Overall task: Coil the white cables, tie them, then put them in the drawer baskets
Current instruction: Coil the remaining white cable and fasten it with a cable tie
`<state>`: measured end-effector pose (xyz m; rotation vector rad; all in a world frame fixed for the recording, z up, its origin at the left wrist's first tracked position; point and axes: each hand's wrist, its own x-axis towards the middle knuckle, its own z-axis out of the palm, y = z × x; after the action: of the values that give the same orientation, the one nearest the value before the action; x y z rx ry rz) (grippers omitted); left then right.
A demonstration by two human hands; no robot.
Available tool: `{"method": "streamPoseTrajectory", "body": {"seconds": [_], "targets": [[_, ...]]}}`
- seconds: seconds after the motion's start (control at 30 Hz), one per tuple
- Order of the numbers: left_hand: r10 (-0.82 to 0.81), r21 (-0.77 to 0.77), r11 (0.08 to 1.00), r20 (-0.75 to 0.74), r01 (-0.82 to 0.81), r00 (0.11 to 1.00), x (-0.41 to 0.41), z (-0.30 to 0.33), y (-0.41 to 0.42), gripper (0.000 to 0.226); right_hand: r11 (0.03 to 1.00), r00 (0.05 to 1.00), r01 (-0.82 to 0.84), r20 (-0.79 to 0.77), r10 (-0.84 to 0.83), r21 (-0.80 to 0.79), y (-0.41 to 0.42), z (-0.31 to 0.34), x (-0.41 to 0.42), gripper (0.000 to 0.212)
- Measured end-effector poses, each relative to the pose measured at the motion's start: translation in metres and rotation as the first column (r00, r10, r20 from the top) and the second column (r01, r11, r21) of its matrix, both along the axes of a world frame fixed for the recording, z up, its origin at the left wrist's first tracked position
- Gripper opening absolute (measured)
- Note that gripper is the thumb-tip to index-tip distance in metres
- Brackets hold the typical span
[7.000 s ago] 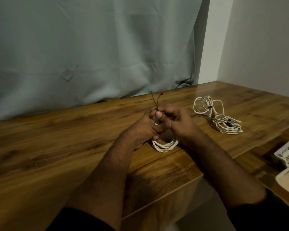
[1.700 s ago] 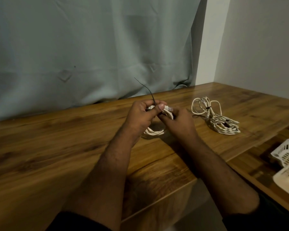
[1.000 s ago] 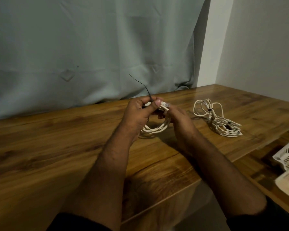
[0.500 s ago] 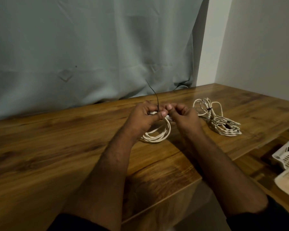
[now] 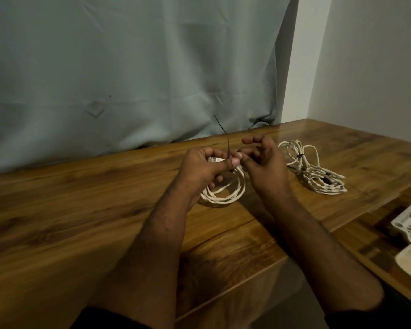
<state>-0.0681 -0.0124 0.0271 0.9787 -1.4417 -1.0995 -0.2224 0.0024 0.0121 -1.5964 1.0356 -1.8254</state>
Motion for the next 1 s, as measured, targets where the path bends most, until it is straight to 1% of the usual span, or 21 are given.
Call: {"method": "streamPoseTrajectory", "body": {"seconds": [0.07, 0.13, 0.23, 0.3, 0.4, 0.47, 0.53, 0.63, 0.73, 0.8, 1.0], "targets": [[-0.009, -0.018, 1.000, 0.019, 0.009, 1.000, -0.001, 0.000, 0.000, 0.022, 1.000, 1.000, 0.008, 0.022, -0.008, 0.004, 0.001, 0.001, 0.000, 0.029], [-0.024, -0.031, 0.999, 0.060, 0.026, 0.998, -0.003, -0.001, 0.001, 0.021, 1.000, 1.000, 0.029, -0.006, -0.029, -0.006, 0.002, 0.001, 0.000, 0.025], [-0.040, -0.006, 0.999, 0.067, 0.041, 0.997, -0.004, 0.000, 0.002, 0.021, 0.989, 0.979, 0.123, -0.156, -0.134, -0.079, 0.006, 0.000, 0.001, 0.019], [-0.045, 0.025, 0.999, 0.048, 0.043, 0.998, -0.004, 0.001, 0.002, 0.021, 0.980, 0.959, 0.156, -0.219, -0.180, -0.124, 0.008, 0.000, 0.001, 0.018], [-0.059, 0.073, 0.996, -0.015, 0.060, 0.998, -0.005, 0.001, 0.003, 0.019, 0.974, 0.955, 0.177, -0.216, -0.205, -0.140, 0.008, 0.001, 0.001, 0.018], [-0.083, 0.107, 0.990, -0.053, 0.088, 0.995, -0.006, 0.001, 0.003, 0.019, 0.969, 0.951, 0.195, -0.212, -0.224, -0.150, 0.008, 0.001, 0.001, 0.015], [-0.096, 0.118, 0.988, -0.058, 0.103, 0.994, -0.005, 0.002, 0.003, 0.018, 0.960, 0.942, 0.211, -0.225, -0.250, -0.185, 0.009, 0.002, 0.002, 0.012], [-0.099, 0.144, 0.984, -0.054, 0.106, 0.994, -0.004, 0.006, 0.005, 0.023, 0.942, 0.923, 0.243, -0.244, -0.298, -0.232, 0.010, 0.002, 0.001, 0.018], [-0.138, 0.174, 0.974, -0.066, 0.148, 0.988, -0.003, 0.009, 0.006, 0.025, 0.924, 0.908, 0.254, -0.258, -0.329, -0.285, 0.011, 0.001, 0.000, 0.023], [-0.165, 0.171, 0.971, -0.046, 0.170, 0.985, -0.001, 0.009, 0.006, 0.027, 0.918, 0.899, 0.244, -0.282, -0.335, -0.311, 0.010, 0.001, 0.000, 0.023], [-0.139, 0.130, 0.984, 0.102, 0.126, 0.985, -0.004, 0.014, 0.009, 0.012, 0.894, 0.859, 0.247, -0.344, -0.380, -0.373, 0.010, 0.002, -0.002, 0.022]]}}
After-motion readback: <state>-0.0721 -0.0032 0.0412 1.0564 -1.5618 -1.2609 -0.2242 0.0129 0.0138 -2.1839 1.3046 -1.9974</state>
